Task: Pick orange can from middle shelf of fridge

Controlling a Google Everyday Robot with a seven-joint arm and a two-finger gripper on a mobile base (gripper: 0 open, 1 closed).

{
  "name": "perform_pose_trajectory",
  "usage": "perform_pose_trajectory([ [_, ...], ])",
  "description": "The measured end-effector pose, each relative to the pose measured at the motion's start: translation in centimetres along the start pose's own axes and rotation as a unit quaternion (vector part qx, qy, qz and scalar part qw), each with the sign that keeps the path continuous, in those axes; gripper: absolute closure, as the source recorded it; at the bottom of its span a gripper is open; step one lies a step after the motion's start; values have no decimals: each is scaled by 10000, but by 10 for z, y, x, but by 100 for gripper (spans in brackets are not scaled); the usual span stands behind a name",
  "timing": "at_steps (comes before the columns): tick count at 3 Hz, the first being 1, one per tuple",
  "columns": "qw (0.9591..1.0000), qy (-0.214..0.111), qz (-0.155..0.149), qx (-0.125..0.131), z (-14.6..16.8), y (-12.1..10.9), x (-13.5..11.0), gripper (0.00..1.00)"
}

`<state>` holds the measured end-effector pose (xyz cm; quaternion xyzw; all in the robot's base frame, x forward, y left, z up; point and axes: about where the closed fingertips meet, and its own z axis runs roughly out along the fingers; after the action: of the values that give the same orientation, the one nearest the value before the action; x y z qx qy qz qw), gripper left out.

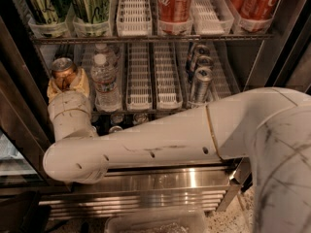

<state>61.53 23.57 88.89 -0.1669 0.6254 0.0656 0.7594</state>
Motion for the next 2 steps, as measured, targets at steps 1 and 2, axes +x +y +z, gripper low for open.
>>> perform_pose_trajectory([
  [1,10000,-29,-9,4,-8,-2,-8,100],
  [2,10000,28,-91,-10,-22,-6,-12,100],
])
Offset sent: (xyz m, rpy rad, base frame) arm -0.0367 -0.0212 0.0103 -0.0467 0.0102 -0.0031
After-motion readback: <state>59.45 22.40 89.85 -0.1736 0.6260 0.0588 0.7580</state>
